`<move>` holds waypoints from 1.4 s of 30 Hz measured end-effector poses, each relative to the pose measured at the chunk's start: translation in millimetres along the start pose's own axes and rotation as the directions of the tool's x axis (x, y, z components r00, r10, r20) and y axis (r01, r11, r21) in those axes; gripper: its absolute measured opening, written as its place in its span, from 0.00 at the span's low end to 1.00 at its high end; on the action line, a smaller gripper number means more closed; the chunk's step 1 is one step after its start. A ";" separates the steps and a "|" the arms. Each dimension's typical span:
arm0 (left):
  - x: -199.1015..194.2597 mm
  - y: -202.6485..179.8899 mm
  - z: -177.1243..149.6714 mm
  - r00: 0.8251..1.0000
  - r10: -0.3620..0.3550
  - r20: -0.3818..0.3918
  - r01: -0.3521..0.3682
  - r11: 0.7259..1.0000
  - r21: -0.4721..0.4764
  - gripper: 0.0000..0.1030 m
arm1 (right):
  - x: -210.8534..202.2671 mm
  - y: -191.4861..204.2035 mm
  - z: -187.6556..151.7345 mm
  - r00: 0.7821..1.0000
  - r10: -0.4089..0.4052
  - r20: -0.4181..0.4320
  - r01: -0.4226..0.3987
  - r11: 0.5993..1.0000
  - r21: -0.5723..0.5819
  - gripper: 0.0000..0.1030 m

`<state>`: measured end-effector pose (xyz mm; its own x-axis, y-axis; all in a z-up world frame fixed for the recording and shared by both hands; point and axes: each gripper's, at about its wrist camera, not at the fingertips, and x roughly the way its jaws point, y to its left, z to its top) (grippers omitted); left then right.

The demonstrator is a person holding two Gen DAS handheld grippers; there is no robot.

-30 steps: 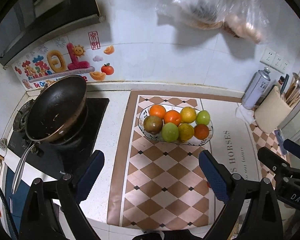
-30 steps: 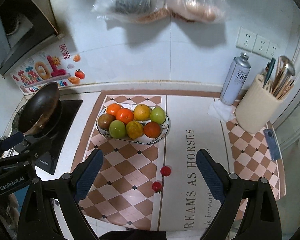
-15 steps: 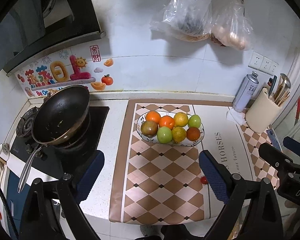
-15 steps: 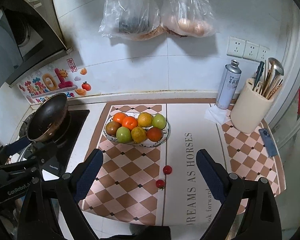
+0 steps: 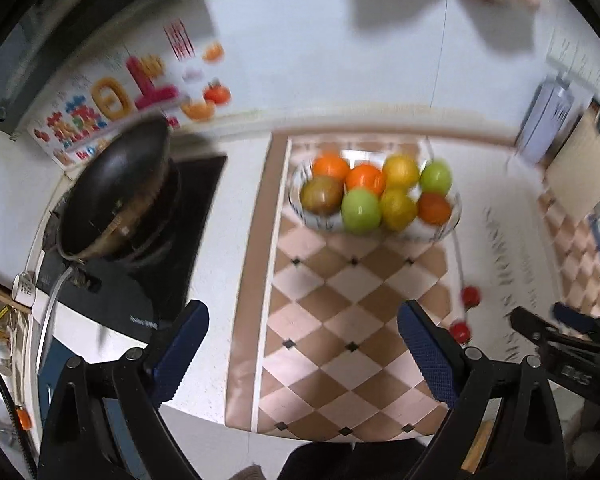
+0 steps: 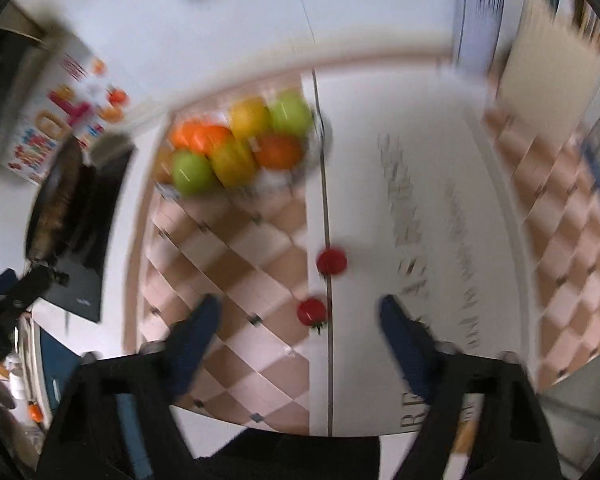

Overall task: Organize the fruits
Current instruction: 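Grasp a red tomato with the left tool while the right tool grasps the other tomato, then place the tomato on the plate while the right tool places its tomato there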

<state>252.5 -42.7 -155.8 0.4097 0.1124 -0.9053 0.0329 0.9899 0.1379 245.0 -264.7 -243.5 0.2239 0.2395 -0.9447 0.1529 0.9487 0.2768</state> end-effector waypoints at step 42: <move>167.6 -220.8 11.1 0.878 -0.255 -0.405 0.358 0.911 0.204 0.26 | 37.0 -130.7 31.7 0.999 0.015 -0.047 -0.008 0.991 0.137 0.31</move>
<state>324.0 -243.4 -333.5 -0.0182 -0.1184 -0.9928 0.3625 0.9246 -0.1169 263.8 -386.3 -309.0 0.1805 0.2631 -0.9477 0.2817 0.9094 0.3061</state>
